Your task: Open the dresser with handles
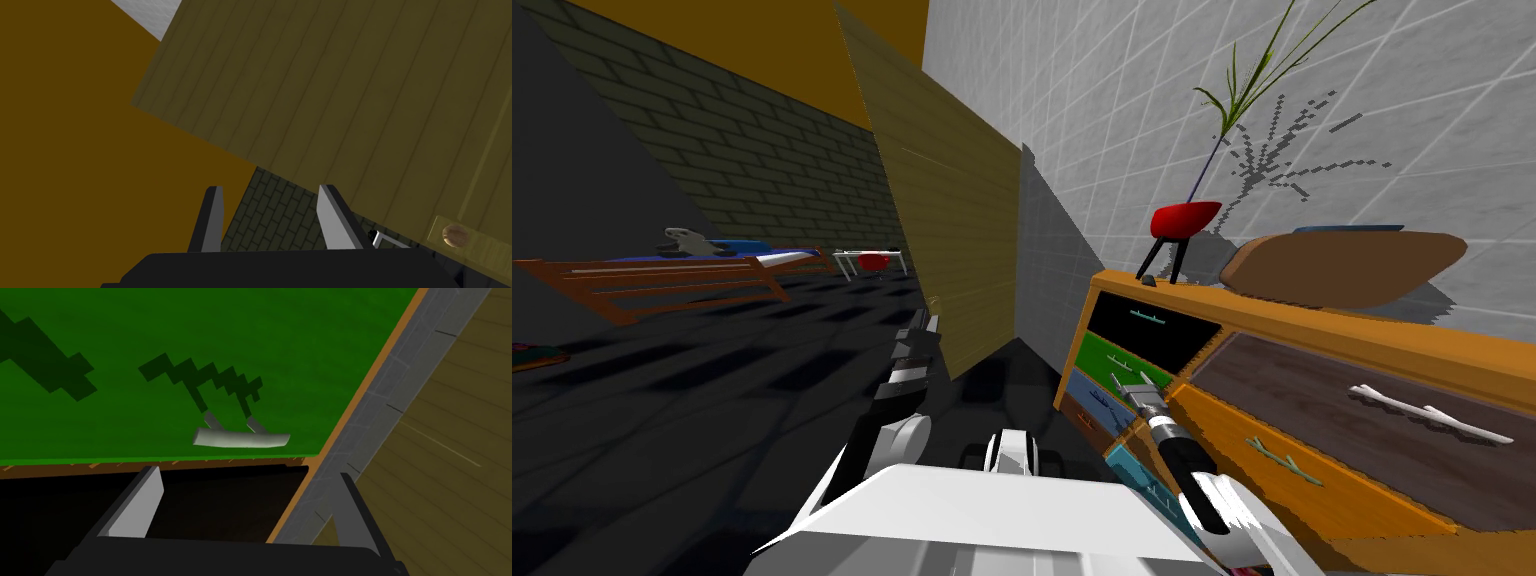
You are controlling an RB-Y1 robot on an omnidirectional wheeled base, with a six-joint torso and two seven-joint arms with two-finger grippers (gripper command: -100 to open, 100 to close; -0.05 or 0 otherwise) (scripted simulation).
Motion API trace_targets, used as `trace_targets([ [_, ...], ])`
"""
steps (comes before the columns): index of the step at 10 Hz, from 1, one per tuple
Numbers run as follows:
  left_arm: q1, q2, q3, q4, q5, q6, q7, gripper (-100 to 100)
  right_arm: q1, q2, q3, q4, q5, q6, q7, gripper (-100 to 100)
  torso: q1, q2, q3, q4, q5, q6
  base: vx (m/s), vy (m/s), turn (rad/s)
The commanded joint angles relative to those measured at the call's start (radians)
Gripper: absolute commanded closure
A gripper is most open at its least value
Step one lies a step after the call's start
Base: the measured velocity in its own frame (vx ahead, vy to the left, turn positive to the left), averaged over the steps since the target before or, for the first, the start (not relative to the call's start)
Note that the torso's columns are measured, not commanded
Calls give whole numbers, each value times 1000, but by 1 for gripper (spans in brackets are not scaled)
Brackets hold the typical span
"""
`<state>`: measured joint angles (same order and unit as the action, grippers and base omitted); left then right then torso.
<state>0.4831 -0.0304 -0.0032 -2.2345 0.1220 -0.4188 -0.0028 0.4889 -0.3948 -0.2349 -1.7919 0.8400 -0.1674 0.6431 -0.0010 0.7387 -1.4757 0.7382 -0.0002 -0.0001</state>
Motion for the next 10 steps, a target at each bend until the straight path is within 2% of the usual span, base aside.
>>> trace_targets([
  [1,0,0,0,0,0,0,0,0,-12,-40,-20,63,80,56,67,-100,1,0,0,0,0,0,64,136,-21],
  [2,0,0,0,0,0,0,0,0,-12,-40,-20,63,94,56,67,-100,2,-1,-1,0,1,0,59,120,-13],
  [4,0,0,0,0,0,0,0,0,-18,-75,-39,116,158,101,127,-100,2,-1,-1,0,0,0,71,143,-15],
  [5,0,0,0,0,0,0,0,0,-18,-75,-39,116,174,101,128,-100,2,-2,-1,0,0,0,56,105,-10],
  [8,0,0,0,0,0,0,0,0,-26,-126,-65,188,275,163,210,-100,1,0,0,0,0,0,51,113,-16],
  [9,0,0,0,0,0,0,0,0,-26,-126,-65,188,282,163,210,-100,2,-2,-1,0,1,0,48,107,-8],
  [10,0,0,0,0,0,0,0,0,-28,-142,-72,209,314,181,234,-100,1,-1,0,0,0,0,39,109,-5],
])
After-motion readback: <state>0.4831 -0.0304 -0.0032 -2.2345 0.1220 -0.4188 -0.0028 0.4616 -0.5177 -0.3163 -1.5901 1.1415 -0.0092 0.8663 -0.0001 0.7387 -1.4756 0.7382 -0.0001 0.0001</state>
